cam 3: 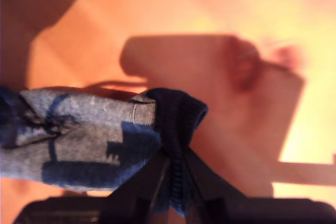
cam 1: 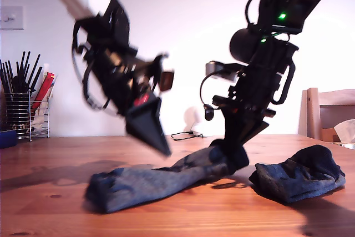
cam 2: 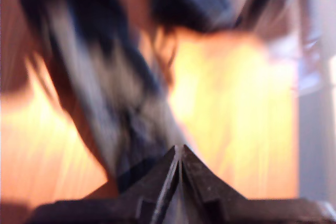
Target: Fold the socks in front of you. After folding them, place them to the right side.
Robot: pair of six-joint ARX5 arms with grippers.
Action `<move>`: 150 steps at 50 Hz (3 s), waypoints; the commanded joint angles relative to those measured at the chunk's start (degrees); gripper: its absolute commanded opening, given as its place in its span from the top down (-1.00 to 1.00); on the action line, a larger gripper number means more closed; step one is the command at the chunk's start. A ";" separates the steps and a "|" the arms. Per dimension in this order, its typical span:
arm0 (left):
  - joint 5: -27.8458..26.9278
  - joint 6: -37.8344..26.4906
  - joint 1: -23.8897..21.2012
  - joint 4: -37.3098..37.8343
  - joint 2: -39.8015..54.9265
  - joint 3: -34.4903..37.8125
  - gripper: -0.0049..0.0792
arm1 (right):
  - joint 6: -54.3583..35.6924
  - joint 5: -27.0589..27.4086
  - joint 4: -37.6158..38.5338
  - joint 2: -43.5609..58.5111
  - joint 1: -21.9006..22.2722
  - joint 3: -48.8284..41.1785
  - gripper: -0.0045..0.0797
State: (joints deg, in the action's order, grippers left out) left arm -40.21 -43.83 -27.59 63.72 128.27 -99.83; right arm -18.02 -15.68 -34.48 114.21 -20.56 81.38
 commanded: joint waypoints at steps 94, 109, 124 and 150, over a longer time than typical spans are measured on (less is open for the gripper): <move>1.70 16.83 -0.20 -28.55 -4.13 9.68 0.93 | 0.00 -7.78 -19.41 -0.04 -8.63 14.56 0.92; 5.40 16.79 2.73 -23.78 -9.49 9.68 0.93 | -0.48 -7.74 -18.93 -0.04 -8.61 14.73 0.92; 11.82 13.07 3.13 -15.61 -9.55 9.73 0.93 | -1.11 -7.76 -18.56 -0.04 -8.59 14.73 0.92; 13.81 12.37 4.94 -19.61 -9.33 19.58 0.93 | -1.25 -7.80 -18.10 -0.04 -8.61 14.73 0.92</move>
State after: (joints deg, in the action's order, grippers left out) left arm -26.24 -31.11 -22.76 45.60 117.27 -81.47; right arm -19.11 -23.24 -52.73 114.21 -28.97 95.85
